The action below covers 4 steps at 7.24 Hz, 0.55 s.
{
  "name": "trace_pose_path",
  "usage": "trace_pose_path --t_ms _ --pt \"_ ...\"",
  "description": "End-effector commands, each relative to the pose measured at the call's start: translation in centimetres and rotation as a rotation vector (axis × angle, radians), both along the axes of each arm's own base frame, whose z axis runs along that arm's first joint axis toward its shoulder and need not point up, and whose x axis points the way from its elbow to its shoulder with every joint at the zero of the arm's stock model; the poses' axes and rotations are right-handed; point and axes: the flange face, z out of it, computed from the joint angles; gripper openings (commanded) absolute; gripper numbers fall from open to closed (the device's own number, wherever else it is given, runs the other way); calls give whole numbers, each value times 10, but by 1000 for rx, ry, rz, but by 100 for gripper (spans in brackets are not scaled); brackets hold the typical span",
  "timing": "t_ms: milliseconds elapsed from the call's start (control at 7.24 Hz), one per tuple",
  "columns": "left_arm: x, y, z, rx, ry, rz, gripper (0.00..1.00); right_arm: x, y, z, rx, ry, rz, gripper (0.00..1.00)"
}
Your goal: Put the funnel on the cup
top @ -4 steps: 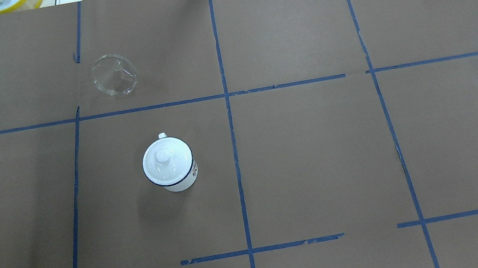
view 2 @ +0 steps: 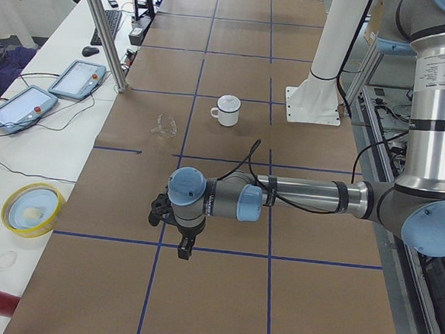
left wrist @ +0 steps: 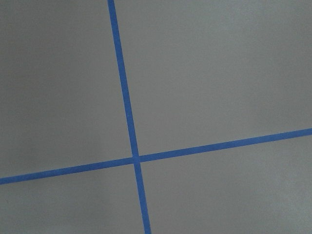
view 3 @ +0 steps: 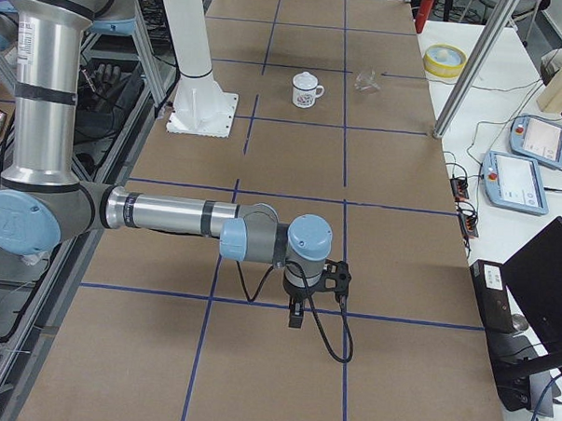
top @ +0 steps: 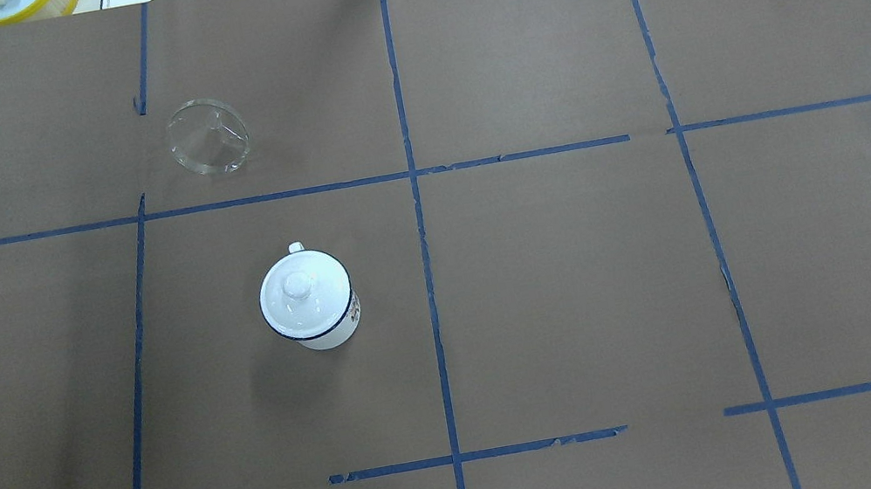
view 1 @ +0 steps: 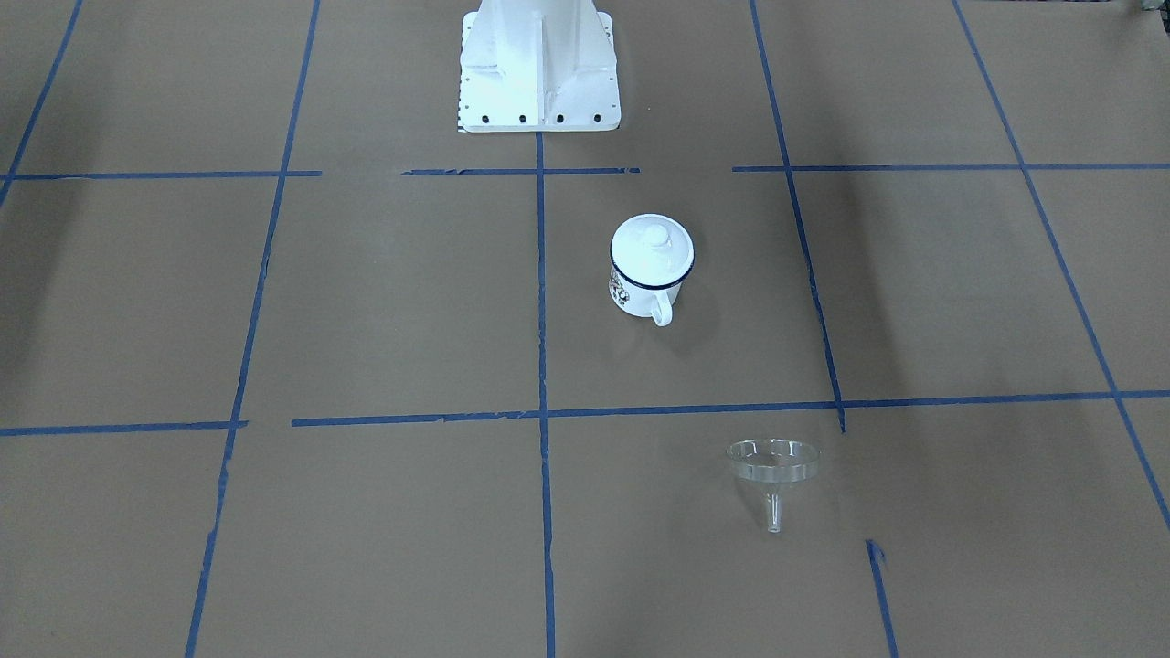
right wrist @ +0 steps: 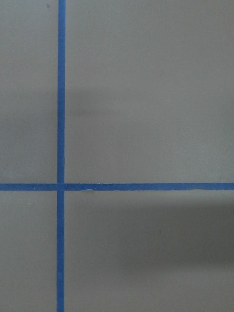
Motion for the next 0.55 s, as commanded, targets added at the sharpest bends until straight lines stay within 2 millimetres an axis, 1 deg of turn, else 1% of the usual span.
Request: trace_pose_path --t_ms 0,138,276,415 --pt "-1 -35 -50 89 -4 -10 100 0 0 0 0 0 0 100" --pt "-2 -40 -70 126 -17 -16 100 0 0 0 0 0 0 100" --pt "0 -43 -106 127 -6 -82 100 0 0 0 0 0 0 100" --pt "13 -39 -145 134 1 -132 100 0 0 0 0 0 0 100"
